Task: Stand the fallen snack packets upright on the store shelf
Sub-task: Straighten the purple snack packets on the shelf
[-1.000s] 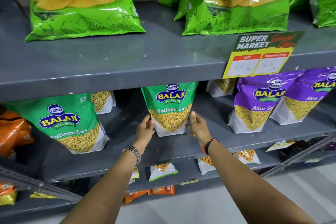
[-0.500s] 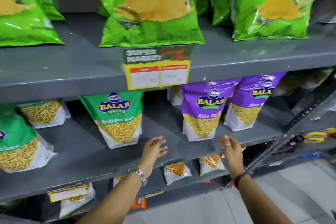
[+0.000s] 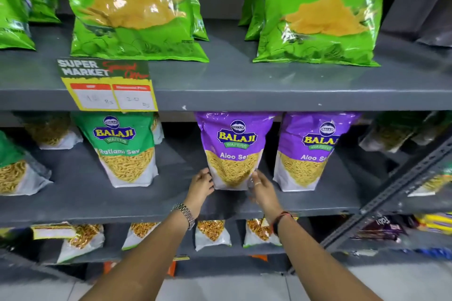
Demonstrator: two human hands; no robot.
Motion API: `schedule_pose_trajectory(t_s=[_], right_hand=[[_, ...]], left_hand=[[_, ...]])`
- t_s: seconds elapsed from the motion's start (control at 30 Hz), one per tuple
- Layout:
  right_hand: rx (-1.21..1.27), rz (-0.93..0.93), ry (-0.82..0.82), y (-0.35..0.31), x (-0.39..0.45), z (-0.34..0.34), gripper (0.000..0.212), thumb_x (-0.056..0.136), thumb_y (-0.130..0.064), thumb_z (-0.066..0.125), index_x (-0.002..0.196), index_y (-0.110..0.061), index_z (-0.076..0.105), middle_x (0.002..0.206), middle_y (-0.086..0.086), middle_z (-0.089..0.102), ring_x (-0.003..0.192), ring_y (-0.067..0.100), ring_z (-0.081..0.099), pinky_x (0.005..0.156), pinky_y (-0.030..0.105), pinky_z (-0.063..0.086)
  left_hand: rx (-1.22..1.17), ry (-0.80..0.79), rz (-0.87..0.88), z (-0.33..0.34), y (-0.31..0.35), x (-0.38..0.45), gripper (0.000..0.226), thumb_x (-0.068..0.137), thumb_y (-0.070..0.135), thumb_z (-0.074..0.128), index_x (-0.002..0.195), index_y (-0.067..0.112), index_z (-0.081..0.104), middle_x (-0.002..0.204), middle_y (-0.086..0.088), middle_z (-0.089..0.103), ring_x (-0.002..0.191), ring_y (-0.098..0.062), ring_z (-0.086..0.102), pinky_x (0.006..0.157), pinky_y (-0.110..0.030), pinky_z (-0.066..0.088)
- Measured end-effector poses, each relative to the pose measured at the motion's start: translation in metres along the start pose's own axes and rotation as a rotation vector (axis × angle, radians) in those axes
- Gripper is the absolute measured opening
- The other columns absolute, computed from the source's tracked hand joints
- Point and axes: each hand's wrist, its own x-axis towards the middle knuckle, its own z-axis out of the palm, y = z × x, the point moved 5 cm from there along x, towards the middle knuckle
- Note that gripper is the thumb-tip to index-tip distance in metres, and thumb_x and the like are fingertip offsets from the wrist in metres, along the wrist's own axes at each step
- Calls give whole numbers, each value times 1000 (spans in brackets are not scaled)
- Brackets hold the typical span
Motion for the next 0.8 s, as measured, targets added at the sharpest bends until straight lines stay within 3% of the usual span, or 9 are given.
schedule_pose_trajectory(t_s=[0.1, 0.27, 0.37, 0.43, 0.53, 0.6, 0.67, 0.73, 0.8], right_hand=[[-21, 4, -20, -2, 18, -1, 48, 88, -45, 44, 130, -23, 48, 115, 4, 61, 115, 27, 58, 102, 47, 45], [-27, -17, -25, -14, 32, 2, 46, 92, -38, 39, 133, -18, 45, 102, 5, 57, 86, 20, 56, 80, 36, 44], [-48, -4, -5, -12, 34, 2, 49, 91, -41, 39, 134, -19, 45, 118, 10, 59, 107, 28, 58, 99, 42, 45], [-50, -4, 17, -13, 33, 1, 46, 91, -42, 39, 130, -20, 48, 125, 11, 60, 116, 31, 56, 104, 48, 44], [-47, -24, 34, -16, 20, -4, 32, 91, -37, 42, 114, -21, 58, 103, 8, 62, 97, 26, 58, 91, 37, 46], [-103, -20, 64, -11, 8, -19, 26, 90, -31, 46, 104, -17, 63, 97, 9, 63, 92, 27, 57, 89, 39, 47], [-137, -22, 117, -5, -8, -46, 24, 87, -31, 51, 89, -14, 67, 91, 11, 68, 88, 28, 61, 85, 38, 48], [-166, -34, 182, 4, -20, -80, 24, 87, -26, 51, 74, -13, 68, 78, 9, 69, 78, 26, 62, 78, 35, 48], [-155, -35, 278, 13, -27, -118, 27, 88, -21, 50, 66, -16, 65, 74, 8, 69, 74, 26, 64, 81, 40, 49]], left_hand=[[52, 27, 31, 7, 4, 7, 26, 95, 8, 28, 91, 17, 52, 73, -1, 47, 61, -7, 50, 54, -14, 42], [62, 57, 38, 17, 12, 13, 30, 97, 9, 26, 117, 13, 48, 84, 2, 56, 74, -10, 53, 67, -20, 42], [81, 74, 29, 15, 12, 14, 36, 97, 9, 27, 128, 6, 46, 108, -3, 55, 93, -21, 56, 76, -27, 45], [85, 90, 26, 14, 12, 15, 34, 97, 10, 29, 125, 10, 48, 113, -3, 53, 102, -23, 53, 80, -30, 45], [160, 148, 38, 12, 7, 20, 23, 95, 15, 34, 88, 23, 54, 104, -4, 62, 97, -22, 54, 87, -35, 44], [116, 275, 45, 12, -1, 14, 24, 92, 12, 37, 76, 25, 48, 87, -1, 55, 91, -21, 50, 91, -38, 44], [48, 309, 35, 18, -15, 9, 23, 91, 6, 37, 75, 20, 47, 82, -7, 48, 78, -22, 48, 79, -37, 48], [-17, 197, -41, 40, -26, 1, 18, 91, 1, 37, 85, 13, 50, 74, -5, 48, 66, -17, 46, 65, -26, 44], [-31, 54, -92, 68, -31, -3, 19, 91, -1, 38, 102, 7, 51, 83, -4, 56, 73, -16, 53, 70, -23, 45]])
